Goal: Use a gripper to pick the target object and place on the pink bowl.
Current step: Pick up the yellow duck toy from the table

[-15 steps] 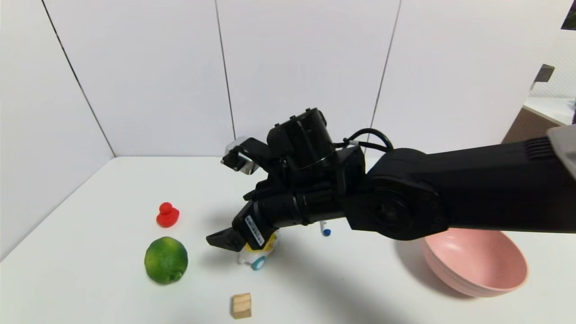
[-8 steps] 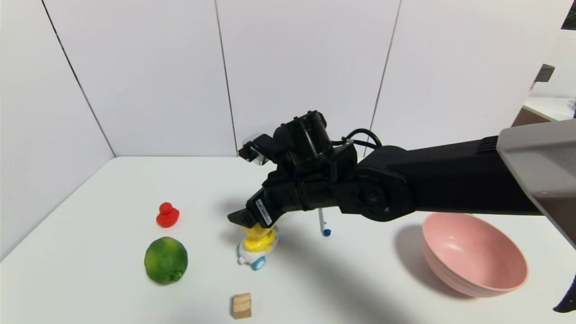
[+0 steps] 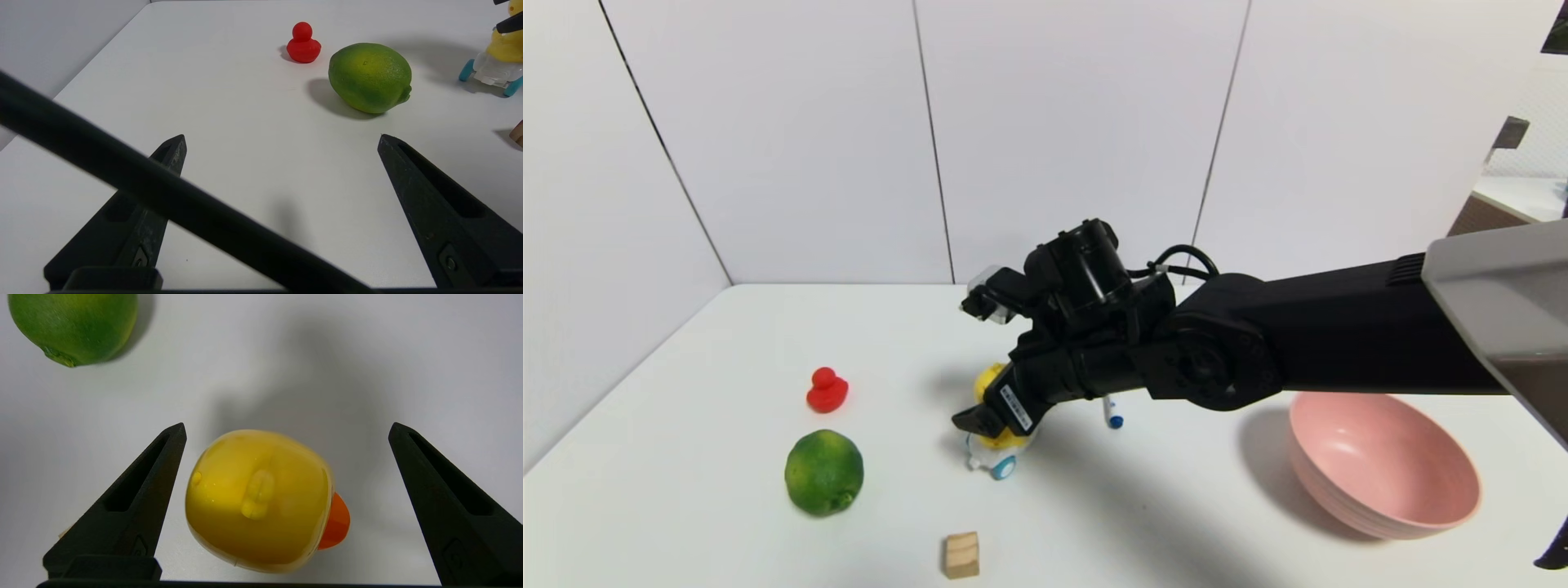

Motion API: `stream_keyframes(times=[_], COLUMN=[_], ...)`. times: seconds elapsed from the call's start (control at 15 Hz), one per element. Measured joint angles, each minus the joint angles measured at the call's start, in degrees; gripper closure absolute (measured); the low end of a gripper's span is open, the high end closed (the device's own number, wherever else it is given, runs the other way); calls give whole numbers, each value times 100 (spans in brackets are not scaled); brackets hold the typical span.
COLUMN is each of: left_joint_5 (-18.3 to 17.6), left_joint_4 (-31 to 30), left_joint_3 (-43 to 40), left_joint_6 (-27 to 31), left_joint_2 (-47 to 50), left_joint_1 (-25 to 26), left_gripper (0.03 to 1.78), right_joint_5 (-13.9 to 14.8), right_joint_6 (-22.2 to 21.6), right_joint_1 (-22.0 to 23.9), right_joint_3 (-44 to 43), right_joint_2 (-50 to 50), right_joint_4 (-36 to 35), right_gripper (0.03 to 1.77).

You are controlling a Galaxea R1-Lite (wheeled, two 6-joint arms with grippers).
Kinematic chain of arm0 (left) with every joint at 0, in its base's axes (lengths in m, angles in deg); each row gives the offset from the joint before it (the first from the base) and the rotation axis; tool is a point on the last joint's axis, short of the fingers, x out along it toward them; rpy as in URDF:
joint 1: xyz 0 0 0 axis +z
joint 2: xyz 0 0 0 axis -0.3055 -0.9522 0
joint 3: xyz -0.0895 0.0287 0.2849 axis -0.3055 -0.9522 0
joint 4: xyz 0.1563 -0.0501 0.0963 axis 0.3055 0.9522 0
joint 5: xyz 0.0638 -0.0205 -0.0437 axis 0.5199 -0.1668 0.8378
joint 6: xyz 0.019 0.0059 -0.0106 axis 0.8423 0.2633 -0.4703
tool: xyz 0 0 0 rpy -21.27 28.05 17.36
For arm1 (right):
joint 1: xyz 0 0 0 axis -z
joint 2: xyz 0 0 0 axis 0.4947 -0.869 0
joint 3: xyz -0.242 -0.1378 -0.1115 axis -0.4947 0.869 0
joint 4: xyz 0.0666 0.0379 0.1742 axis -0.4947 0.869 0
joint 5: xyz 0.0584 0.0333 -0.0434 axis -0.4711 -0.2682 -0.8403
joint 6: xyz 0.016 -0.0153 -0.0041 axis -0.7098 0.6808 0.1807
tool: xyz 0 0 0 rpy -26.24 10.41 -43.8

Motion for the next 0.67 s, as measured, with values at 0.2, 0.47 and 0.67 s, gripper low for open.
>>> stream_keyframes(times=[0.2, 0.47, 0.67], left_joint_5=[-1, 0, 0], left_joint_4=[0, 0, 0], left_joint_3=[0, 0, 0], left_joint_6=[-1, 2, 0], left_joint_2=[0, 0, 0], left_joint_1=[0, 0, 0], left_gripper=[12, 12, 12], right_joint_5=[4, 9, 13], right_joint_6=[9, -35, -50], right_joint_1=[-6, 24, 30], right_joint_3=[122, 173, 171], right_joint_2=[-49, -115, -156], right_joint_4=[7, -2, -15], right_gripper=[9, 9, 9])
